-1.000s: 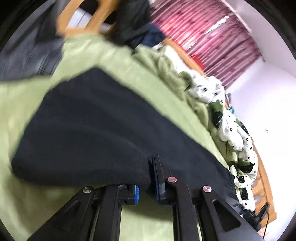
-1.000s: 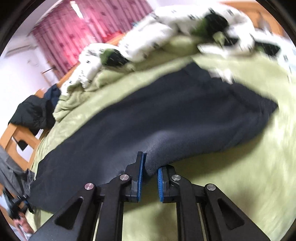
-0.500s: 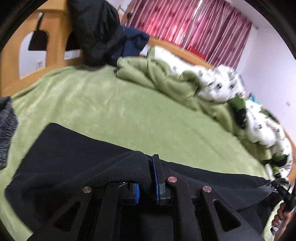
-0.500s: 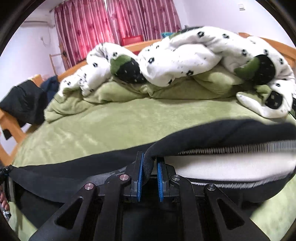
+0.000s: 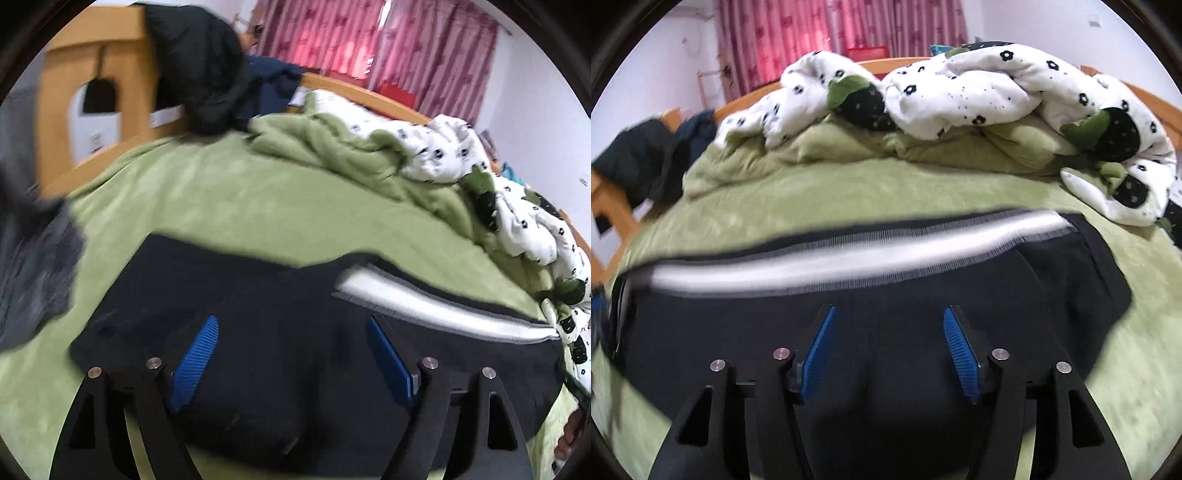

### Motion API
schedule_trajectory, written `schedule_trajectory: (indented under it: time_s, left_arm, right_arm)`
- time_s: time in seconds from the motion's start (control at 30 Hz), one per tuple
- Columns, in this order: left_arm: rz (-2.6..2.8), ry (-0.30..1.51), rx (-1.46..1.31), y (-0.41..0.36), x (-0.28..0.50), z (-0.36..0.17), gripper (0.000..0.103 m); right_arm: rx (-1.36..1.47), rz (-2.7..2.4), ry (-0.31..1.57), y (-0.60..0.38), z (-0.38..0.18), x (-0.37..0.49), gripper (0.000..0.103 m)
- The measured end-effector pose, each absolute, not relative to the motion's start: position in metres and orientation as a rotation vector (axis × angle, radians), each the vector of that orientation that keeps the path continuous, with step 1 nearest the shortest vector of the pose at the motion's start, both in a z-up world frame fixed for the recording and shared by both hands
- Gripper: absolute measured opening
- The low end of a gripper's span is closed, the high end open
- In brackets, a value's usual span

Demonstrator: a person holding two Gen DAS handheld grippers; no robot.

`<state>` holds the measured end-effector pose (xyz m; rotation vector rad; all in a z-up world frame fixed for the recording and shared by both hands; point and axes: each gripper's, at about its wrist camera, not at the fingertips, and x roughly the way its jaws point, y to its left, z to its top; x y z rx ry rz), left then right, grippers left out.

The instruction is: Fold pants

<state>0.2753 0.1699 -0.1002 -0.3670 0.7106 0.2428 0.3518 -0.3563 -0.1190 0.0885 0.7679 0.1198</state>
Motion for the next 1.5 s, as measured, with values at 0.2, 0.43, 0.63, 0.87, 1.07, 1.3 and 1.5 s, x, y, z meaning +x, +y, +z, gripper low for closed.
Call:
schedule_trajectory:
  time_s: [0.2, 0.43, 0.63, 0.87, 1.07, 1.3, 1.5]
  left_arm:
    - [0.161, 0.790, -0.617, 0.198, 0.196, -0.155, 0.081]
    - [0.036, 0.755, -0.750, 0.185, 0.191, -0.197, 0.083]
    - [-0.016, 0.779, -0.784, 0.165, 0.250, -0.205, 0.083]
    - [0.162, 0.761, -0.805, 0.157, 0.296, -0.200, 0.036]
    - [0.174, 0.761, -0.723, 0.158, 0.281, -0.192, 0.014]
    - [0.087, 0.800, -0.725, 0.146, 0.211, -0.170, 0.014]
    - [-0.038, 0.859, -0.601, 0.108, 0.120, -0.164, 0.014]
  right_arm:
    - [0.233, 0.073, 0.875, -0.397, -0.168, 0.290, 0.065]
    - [0.525, 0.106, 0.877, -0.430, -0.199, 0.282, 0.069]
    - [0.608, 0.114, 0.860, -0.432, -0.204, 0.326, 0.073]
    - [0.642, -0.010, 0.841, -0.437, -0.206, 0.392, 0.039]
    - [0.604, -0.049, 0.713, -0.439, -0.177, 0.370, 0.009]
    - [0.520, -0.013, 0.739, -0.466, -0.143, 0.288, 0.009]
    - [0.464, -0.007, 0.766, -0.513, -0.131, 0.194, 0.009]
